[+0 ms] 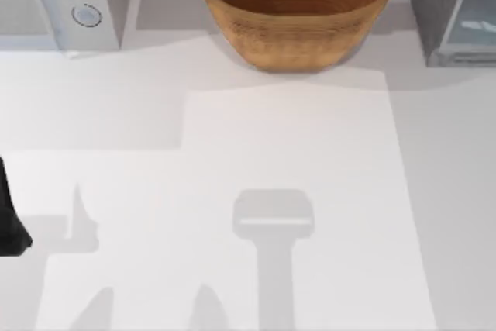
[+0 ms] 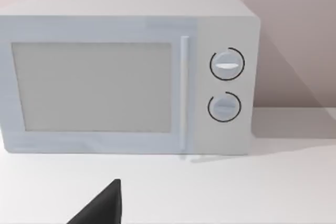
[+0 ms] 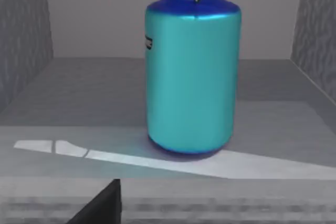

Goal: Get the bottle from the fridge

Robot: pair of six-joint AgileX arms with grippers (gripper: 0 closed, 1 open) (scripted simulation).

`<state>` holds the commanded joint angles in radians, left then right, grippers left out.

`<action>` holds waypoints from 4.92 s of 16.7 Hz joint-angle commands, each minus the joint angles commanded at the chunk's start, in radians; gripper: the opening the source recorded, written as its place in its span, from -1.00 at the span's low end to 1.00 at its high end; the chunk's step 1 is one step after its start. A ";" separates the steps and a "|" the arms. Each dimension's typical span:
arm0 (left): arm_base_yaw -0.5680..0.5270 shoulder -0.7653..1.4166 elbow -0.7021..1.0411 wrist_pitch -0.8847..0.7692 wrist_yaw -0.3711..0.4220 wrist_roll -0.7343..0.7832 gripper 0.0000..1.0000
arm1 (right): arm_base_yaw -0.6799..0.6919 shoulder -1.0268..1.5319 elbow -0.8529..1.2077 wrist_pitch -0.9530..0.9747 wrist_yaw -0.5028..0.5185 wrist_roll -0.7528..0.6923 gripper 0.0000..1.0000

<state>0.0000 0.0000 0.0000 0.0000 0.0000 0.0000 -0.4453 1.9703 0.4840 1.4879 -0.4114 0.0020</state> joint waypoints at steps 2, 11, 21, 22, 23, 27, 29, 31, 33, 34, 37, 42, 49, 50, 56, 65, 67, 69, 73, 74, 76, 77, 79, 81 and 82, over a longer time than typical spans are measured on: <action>0.000 0.000 0.000 0.000 0.000 0.000 1.00 | 0.043 0.072 0.159 -0.068 0.045 0.000 1.00; 0.000 0.000 0.000 0.000 0.000 0.000 1.00 | 0.159 0.224 0.484 -0.255 0.161 0.003 1.00; 0.000 0.000 0.000 0.000 0.000 0.000 1.00 | 0.185 0.338 0.726 -0.376 0.188 0.002 1.00; 0.000 0.000 0.000 0.000 0.000 0.000 1.00 | 0.190 0.351 0.752 -0.392 0.193 0.001 1.00; 0.000 0.000 0.000 0.000 0.000 0.000 1.00 | 0.192 0.359 0.767 -0.403 0.195 0.001 1.00; 0.000 0.000 0.000 0.000 0.000 0.000 1.00 | 0.193 0.362 0.772 -0.407 0.196 0.001 1.00; 0.000 0.000 0.000 0.000 0.000 0.000 1.00 | 0.193 0.362 0.772 -0.407 0.196 0.001 0.70; 0.000 0.000 0.000 0.000 0.000 0.000 1.00 | 0.193 0.362 0.772 -0.407 0.196 0.001 0.40; 0.000 0.000 0.000 0.000 0.000 0.000 1.00 | 0.193 0.362 0.772 -0.407 0.196 0.001 0.10; 0.000 0.000 0.000 0.000 0.000 0.000 1.00 | 0.193 0.362 0.772 -0.407 0.196 0.001 -0.06; 0.000 0.000 0.000 0.000 0.000 0.000 1.00 | 0.193 0.362 0.772 -0.407 0.196 0.001 -0.51; 0.000 0.000 0.000 0.000 0.000 0.000 1.00 | 0.193 0.362 0.772 -0.407 0.196 0.001 -1.00; 0.000 0.000 0.000 0.000 0.000 0.000 1.00 | 0.190 0.359 0.772 -0.407 0.196 0.002 -1.00; 0.000 0.000 0.000 0.000 0.000 0.000 1.00 | 0.190 0.356 0.772 -0.410 0.196 0.003 -1.00; 0.000 0.000 0.000 0.000 0.000 0.000 1.00 | 0.191 0.245 0.788 -0.544 0.194 0.003 -1.00; 0.000 0.000 0.000 0.000 0.000 0.000 1.00 | 0.186 0.189 0.725 -0.526 0.179 0.005 -1.00; 0.000 0.000 0.000 0.000 0.000 0.000 1.00 | 0.175 0.142 0.645 -0.492 0.168 0.006 -1.00; 0.000 0.000 0.000 0.000 0.000 0.000 1.00 | 0.161 0.089 0.555 -0.455 0.156 0.006 -1.00; 0.000 0.000 0.000 0.000 0.000 0.000 1.00 | 0.135 -0.008 0.377 -0.386 0.134 0.007 -1.00; 0.000 0.000 0.000 0.000 0.000 0.000 1.00 | 0.131 -0.025 0.351 -0.375 0.130 0.008 -1.00; 0.000 0.000 0.000 0.000 0.000 0.000 1.00 | 0.127 -0.037 0.330 -0.364 0.127 0.008 -1.00; 0.000 0.000 0.000 0.000 0.000 0.000 1.00 | 0.127 -0.037 0.330 -0.364 0.127 0.008 -1.00; 0.000 0.000 0.000 0.000 0.000 0.000 1.00 | 0.132 -0.031 0.332 -0.367 0.128 0.009 -1.00; 0.000 0.000 0.000 0.000 0.000 0.000 1.00 | 0.135 -0.042 0.329 -0.373 0.129 0.009 -1.00; 0.000 0.000 0.000 0.000 0.000 0.000 1.00 | 0.139 -0.063 0.321 -0.385 0.132 0.007 -1.00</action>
<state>0.0000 0.0000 0.0000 0.0000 0.0000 0.0000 -0.3064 1.9073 0.8047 1.1027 -0.2790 0.0094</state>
